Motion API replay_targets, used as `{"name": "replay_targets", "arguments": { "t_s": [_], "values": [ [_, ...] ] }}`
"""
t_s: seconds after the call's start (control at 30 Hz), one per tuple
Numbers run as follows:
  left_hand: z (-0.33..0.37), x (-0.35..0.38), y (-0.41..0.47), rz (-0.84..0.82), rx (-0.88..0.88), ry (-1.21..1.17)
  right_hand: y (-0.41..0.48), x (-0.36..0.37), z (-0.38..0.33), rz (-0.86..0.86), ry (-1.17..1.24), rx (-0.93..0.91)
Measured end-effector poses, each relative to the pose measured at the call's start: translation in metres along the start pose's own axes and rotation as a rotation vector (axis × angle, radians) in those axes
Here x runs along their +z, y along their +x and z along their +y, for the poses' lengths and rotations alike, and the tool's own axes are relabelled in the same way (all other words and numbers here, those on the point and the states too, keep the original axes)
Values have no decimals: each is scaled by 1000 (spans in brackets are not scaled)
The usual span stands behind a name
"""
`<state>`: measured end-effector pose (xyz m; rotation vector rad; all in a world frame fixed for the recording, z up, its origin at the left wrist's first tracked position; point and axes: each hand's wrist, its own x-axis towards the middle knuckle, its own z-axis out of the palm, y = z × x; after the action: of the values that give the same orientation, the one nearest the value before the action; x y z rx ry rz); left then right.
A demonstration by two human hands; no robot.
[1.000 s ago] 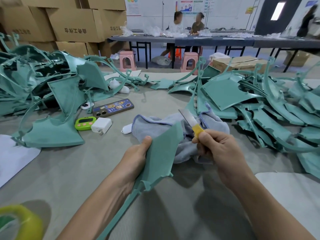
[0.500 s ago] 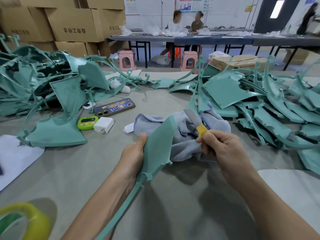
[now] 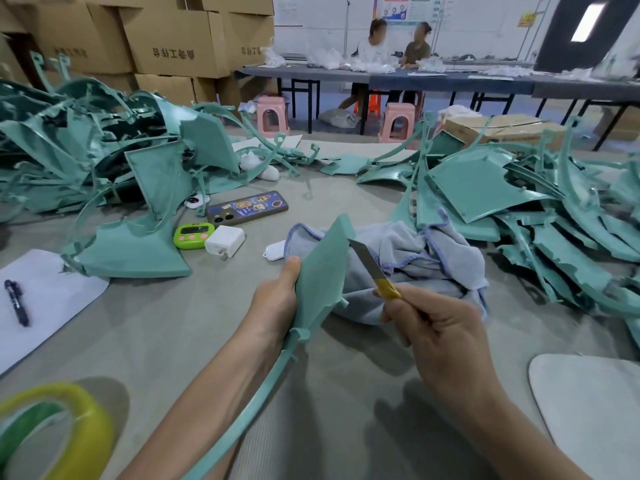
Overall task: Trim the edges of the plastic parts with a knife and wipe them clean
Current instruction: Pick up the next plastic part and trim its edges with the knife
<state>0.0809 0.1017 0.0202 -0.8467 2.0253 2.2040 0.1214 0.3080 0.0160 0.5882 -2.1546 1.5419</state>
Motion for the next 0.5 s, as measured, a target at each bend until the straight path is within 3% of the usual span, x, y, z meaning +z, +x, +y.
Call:
{"name": "replay_targets", "arguments": {
  "t_s": [0.2,0.37,0.5],
  "values": [
    [-1,-2,4,0,8,-3,4,-9,-7,-83,-55,-93],
    [-3,5,1,3,74,15,11,-9,-7,74,-103,-54],
    [0,2,2,33,108,23,2,-8,-12,-49,-105,-86]
  ]
}}
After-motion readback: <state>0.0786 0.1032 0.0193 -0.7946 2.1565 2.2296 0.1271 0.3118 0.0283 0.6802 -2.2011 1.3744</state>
